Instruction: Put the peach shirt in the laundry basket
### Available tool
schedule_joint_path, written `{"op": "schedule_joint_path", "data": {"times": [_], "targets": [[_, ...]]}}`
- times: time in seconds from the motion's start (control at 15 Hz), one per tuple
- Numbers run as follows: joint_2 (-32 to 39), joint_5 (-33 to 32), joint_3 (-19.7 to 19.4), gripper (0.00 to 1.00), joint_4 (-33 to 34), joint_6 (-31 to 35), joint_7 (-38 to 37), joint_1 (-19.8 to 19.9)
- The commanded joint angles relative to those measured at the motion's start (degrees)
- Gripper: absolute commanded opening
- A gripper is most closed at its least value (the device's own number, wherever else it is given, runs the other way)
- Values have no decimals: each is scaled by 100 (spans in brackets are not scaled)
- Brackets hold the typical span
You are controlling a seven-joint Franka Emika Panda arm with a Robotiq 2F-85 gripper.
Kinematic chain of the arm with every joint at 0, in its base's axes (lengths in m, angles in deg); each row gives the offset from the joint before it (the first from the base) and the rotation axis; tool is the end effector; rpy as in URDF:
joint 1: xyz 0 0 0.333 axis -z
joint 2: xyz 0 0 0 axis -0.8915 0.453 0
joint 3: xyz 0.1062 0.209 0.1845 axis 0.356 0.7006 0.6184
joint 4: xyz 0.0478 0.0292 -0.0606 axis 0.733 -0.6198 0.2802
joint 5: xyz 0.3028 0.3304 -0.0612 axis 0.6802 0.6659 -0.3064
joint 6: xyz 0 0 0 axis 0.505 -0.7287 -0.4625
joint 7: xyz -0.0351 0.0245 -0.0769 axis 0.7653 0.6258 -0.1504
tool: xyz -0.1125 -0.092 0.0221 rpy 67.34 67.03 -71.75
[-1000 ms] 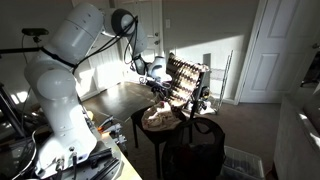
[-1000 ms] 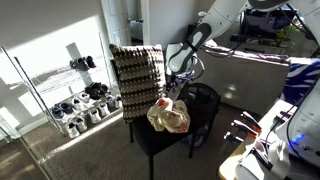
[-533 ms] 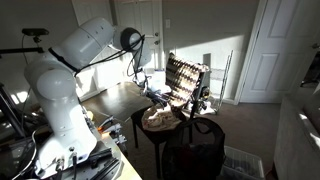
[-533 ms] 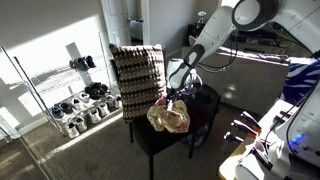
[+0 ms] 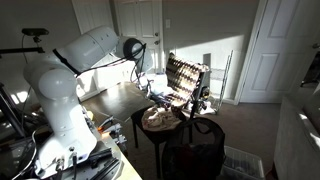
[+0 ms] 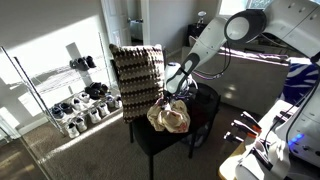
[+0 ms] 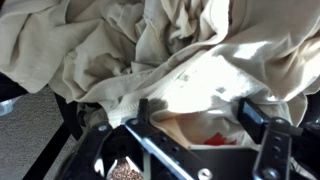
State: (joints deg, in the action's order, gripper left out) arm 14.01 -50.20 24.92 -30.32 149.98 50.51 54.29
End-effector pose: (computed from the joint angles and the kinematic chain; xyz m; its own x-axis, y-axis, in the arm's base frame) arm 0.6550 0.1528 -0.1236 0.9604 0.2594 0.1020 0.2638 -0.9641 -0.0320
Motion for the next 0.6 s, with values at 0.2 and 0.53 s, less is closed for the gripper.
{"op": "schedule_joint_path", "data": {"times": [0.2,0.53], "targets": [[269,-158,59,39,409,18,391,55],[92,-134,223,8,225,46,595,207]]}}
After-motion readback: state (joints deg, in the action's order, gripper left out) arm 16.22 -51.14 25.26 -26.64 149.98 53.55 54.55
